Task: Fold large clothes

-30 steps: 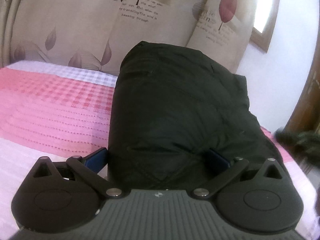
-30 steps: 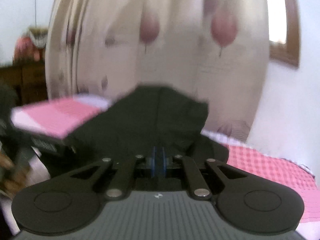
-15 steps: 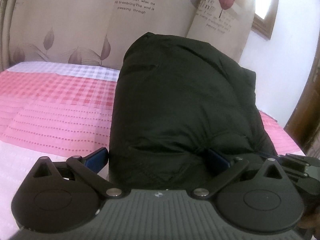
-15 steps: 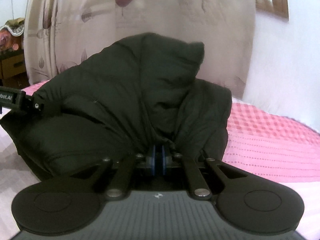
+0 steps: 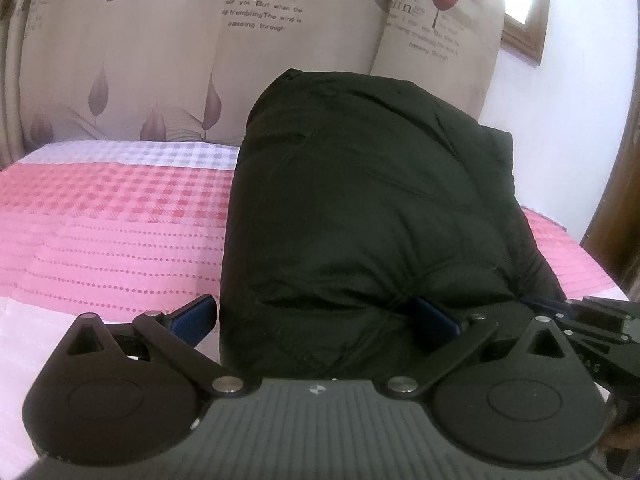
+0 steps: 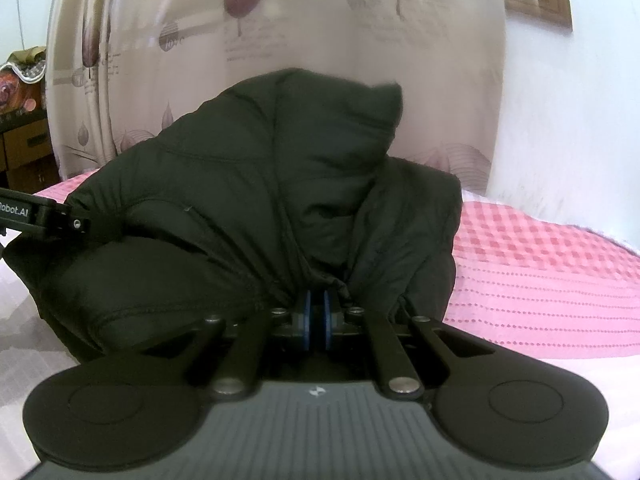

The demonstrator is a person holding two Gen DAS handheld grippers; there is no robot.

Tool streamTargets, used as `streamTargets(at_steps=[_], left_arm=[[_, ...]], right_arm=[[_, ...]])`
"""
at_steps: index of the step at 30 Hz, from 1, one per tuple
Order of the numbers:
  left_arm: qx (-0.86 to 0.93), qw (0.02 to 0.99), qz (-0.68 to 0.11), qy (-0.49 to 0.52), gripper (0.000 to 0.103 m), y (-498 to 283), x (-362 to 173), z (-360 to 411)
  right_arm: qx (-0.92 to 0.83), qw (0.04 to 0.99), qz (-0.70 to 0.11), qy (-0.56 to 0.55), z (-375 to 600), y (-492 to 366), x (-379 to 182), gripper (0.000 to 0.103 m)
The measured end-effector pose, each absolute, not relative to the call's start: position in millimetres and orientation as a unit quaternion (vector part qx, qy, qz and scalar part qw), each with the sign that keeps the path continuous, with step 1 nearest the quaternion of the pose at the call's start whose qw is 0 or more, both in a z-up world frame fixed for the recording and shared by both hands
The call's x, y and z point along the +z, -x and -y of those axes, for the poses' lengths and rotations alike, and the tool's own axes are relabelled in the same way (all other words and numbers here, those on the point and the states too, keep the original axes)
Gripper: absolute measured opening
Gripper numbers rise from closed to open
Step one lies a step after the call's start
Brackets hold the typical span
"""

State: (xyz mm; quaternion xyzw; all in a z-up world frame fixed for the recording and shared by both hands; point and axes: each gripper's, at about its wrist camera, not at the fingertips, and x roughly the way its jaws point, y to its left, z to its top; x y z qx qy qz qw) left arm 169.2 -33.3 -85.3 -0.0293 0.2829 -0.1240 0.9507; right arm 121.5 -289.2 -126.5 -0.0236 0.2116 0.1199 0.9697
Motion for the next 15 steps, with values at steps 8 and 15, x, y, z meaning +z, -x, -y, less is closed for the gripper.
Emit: streamTargets(at_steps=[8,15], left_arm=[[-0.128,0.951,-0.281,0.015,0.103,-170.3,-83.6,33.8],[-0.132,0.95,-0.283,0.006,0.103,-172.0,-82.9,34.6]], right_arm=[[0.114,0.971,-0.209,0.027,288.1,-119.9,-127.0,0.006],[0.113,0.971,-0.209,0.025,288.0,-120.5,-127.0,0.006]])
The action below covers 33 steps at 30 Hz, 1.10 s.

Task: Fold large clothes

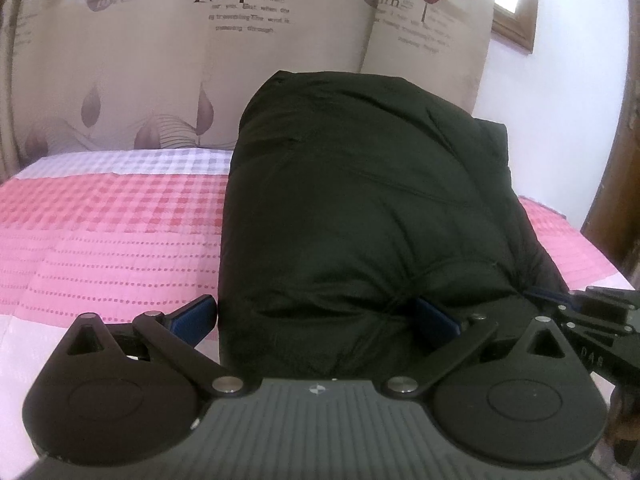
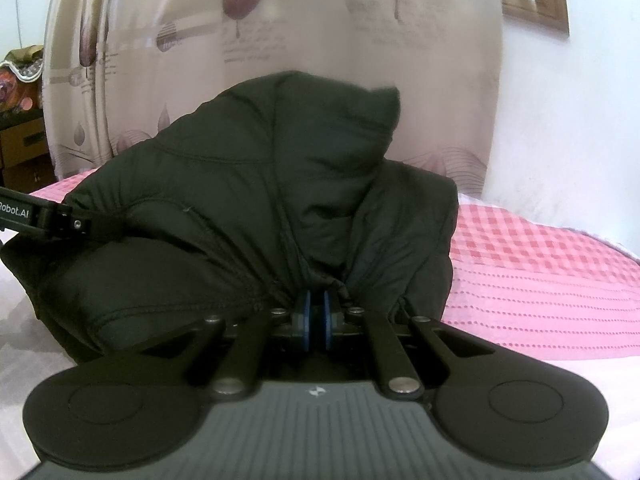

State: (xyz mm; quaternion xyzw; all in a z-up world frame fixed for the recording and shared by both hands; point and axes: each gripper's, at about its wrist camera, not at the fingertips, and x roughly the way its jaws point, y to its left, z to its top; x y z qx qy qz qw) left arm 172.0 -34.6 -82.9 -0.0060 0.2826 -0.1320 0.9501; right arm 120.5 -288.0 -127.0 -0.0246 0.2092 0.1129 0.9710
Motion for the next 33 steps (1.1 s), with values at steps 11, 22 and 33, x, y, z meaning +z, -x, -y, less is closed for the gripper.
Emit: streamTargets(at_steps=[11,22,33], left_arm=[[-0.15,0.945,-0.29,0.027,0.103,-173,-80,27],[-0.19,0.957,-0.209,0.066,0.091,-156,-40,7],[-0.292,0.93,-0.224,-0.004,0.077,-168,-71,106]], right_arm=[[0.111,0.971,-0.21,0.025,288,-120,-127,0.006],[0.125,0.969,-0.213,-0.01,299,-123,-127,0.006],[0.145,0.966,-0.204,-0.07,317,-117,-125,0.007]])
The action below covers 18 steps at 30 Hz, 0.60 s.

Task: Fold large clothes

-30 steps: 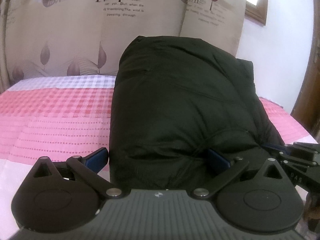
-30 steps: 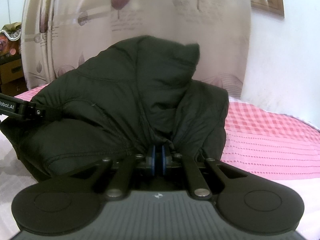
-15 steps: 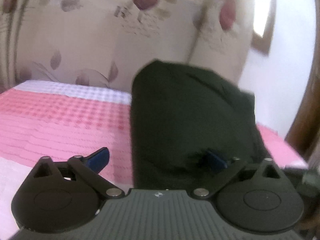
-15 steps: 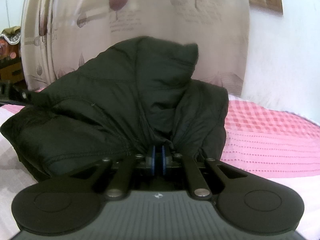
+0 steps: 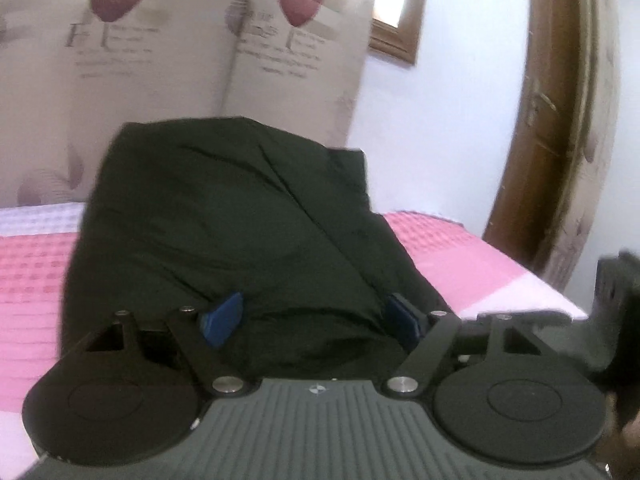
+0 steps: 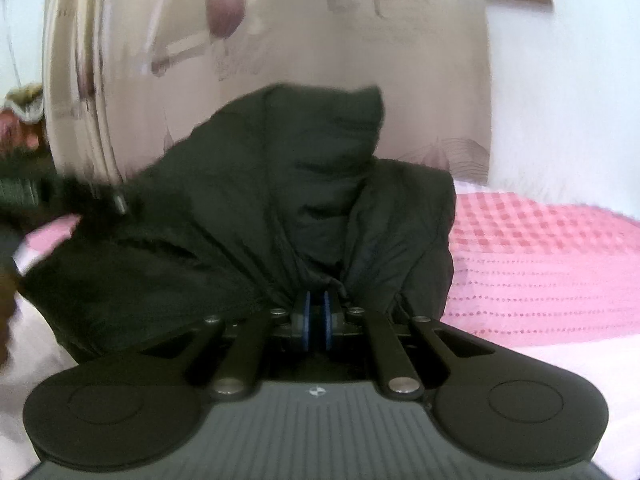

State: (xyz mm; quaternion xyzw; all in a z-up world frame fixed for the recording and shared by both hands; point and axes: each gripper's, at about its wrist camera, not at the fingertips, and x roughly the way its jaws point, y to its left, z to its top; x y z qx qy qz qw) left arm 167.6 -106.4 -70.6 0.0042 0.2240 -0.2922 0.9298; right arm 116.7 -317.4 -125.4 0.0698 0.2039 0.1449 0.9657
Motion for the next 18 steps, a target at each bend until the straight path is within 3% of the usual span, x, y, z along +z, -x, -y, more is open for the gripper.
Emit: streamTargets(at_steps=[3,10,13,18], left_arm=[[-0.307,0.926,-0.217,-0.033,0.087,-161,-85,117],[-0.325,0.923,-0.206,-0.029,0.097,-162,-95,121],[-0.33,0.922,-0.202,-0.028,0.098,-161,-97,119],[-0.336,0.921,-0.197,-0.023,0.099,-160,-100,117]], right_arm=[[0.137,0.968,-0.184,-0.101,333,-114,-101,0.009],[0.235,0.957,-0.153,0.072,272,-193,20,0.01],[0.264,0.937,-0.175,0.151,236,-236,27,0.01],[0.267,0.891,-0.244,0.274,202,-283,-17,0.009]])
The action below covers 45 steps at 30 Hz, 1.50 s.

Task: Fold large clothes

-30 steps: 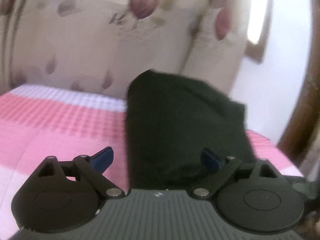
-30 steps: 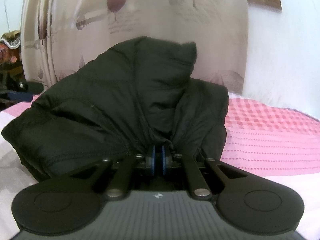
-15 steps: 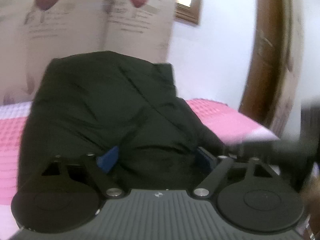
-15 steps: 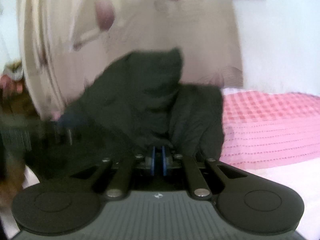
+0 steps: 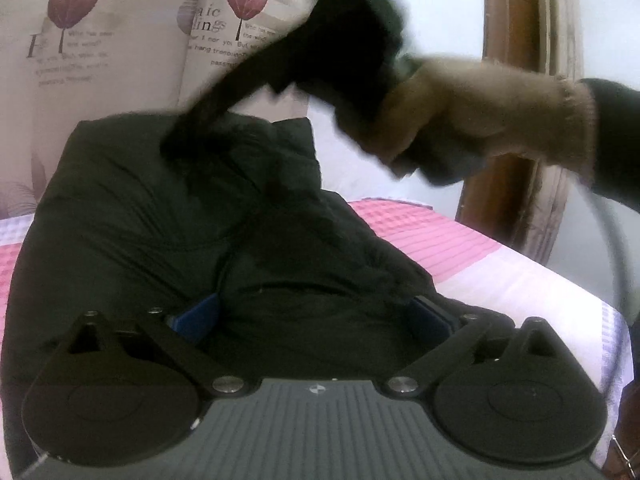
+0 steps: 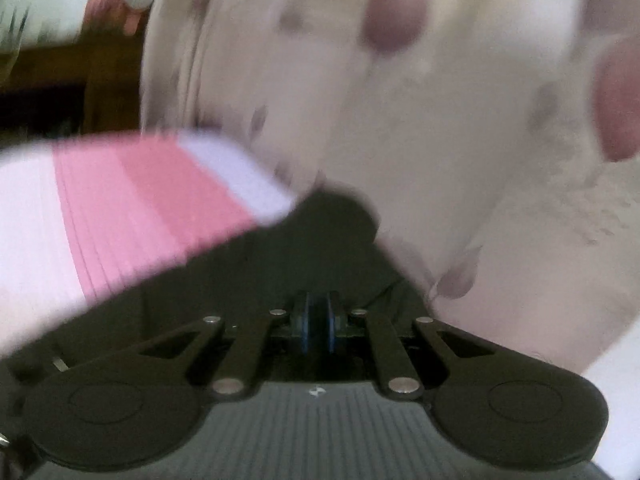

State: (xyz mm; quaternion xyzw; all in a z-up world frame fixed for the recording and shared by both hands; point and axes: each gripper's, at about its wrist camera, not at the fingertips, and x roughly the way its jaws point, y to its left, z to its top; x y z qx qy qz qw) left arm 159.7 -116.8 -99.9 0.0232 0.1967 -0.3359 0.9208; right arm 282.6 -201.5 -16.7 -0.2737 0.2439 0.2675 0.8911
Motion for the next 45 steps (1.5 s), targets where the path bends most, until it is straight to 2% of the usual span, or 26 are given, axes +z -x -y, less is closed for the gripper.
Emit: streamTargets(at_steps=[9,18,23,27,30,34,40,45], left_arm=[[-0.364,0.909,-0.201,-0.014,0.102,-156,-108,117],[-0.372,0.902,-0.217,-0.007,0.102,-164,-109,117],[-0.374,0.9,-0.222,-0.007,0.102,-166,-111,117],[-0.374,0.9,-0.224,-0.009,0.103,-169,-110,119],[-0.373,0.901,-0.222,-0.006,0.103,-169,-110,117],[-0.371,0.903,-0.216,-0.006,0.103,-169,-111,119],[-0.367,0.907,-0.208,-0.006,0.103,-161,-113,118],[-0.36,0.911,-0.201,-0.007,0.103,-156,-115,116]], right_arm=[[0.239,0.882,-0.287,0.286,224,-292,-61,0.006],[0.244,0.89,-0.288,0.255,230,-301,-87,0.006],[0.247,0.898,-0.284,0.227,239,-303,-95,0.006],[0.255,0.903,-0.299,0.175,256,-309,-77,0.006],[0.231,0.934,-0.268,0.058,300,-275,-38,0.007],[0.206,0.95,-0.236,0.021,339,-182,-25,0.008],[0.166,0.946,-0.278,0.033,337,-76,-71,0.008],[0.122,0.941,-0.314,-0.039,351,-74,-104,0.009]])
